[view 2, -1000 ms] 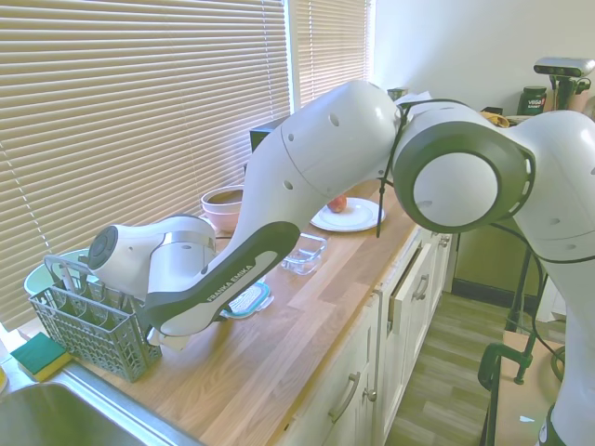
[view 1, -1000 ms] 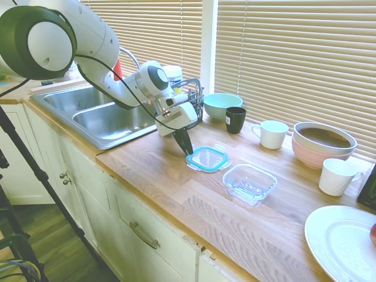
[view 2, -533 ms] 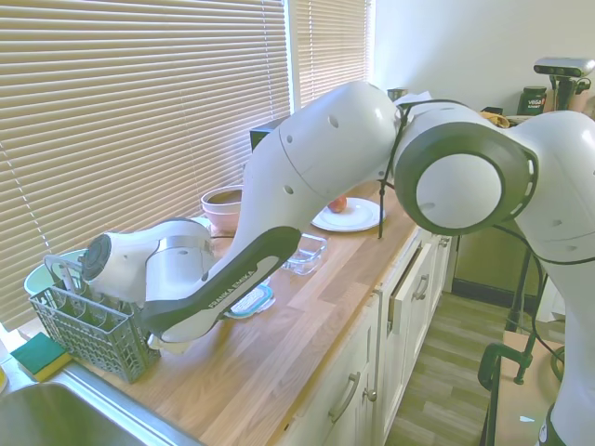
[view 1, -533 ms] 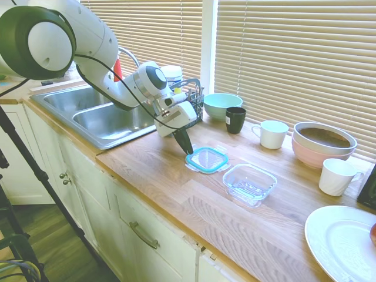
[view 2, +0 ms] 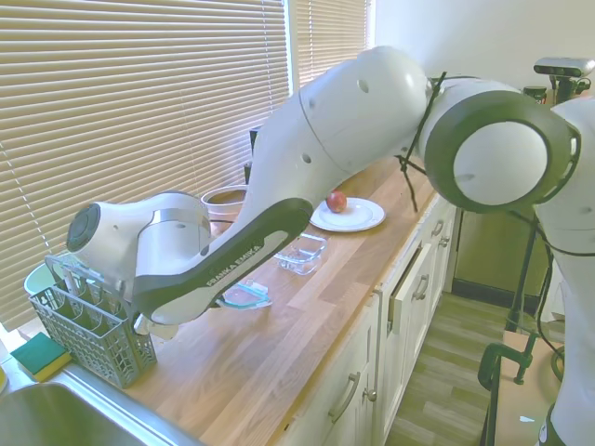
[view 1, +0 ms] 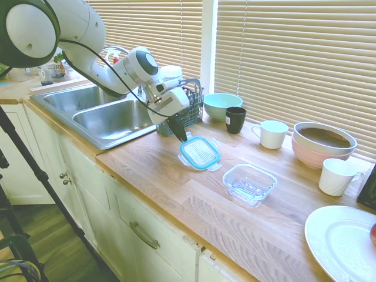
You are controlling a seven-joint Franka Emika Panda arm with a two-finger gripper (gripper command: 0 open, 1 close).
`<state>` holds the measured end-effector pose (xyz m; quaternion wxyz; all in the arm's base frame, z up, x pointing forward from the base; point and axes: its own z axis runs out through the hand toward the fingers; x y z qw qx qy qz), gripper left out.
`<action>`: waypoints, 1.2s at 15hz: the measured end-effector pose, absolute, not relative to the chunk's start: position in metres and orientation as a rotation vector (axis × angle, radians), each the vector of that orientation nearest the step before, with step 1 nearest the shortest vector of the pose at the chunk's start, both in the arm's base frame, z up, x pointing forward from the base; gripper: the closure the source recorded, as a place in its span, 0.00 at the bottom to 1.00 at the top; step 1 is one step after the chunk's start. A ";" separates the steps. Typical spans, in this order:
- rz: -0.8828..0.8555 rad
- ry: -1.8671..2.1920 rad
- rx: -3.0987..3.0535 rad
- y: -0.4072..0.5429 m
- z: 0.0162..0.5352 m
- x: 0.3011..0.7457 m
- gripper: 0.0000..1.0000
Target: Cover the lid of the food container
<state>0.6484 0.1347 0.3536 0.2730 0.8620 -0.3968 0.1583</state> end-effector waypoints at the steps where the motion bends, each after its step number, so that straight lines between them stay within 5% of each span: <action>1: 0.424 -1.080 2.335 0.133 0.363 0.645 1.00; 18: 0.346 -1.178 2.633 0.083 0.472 0.594 1.00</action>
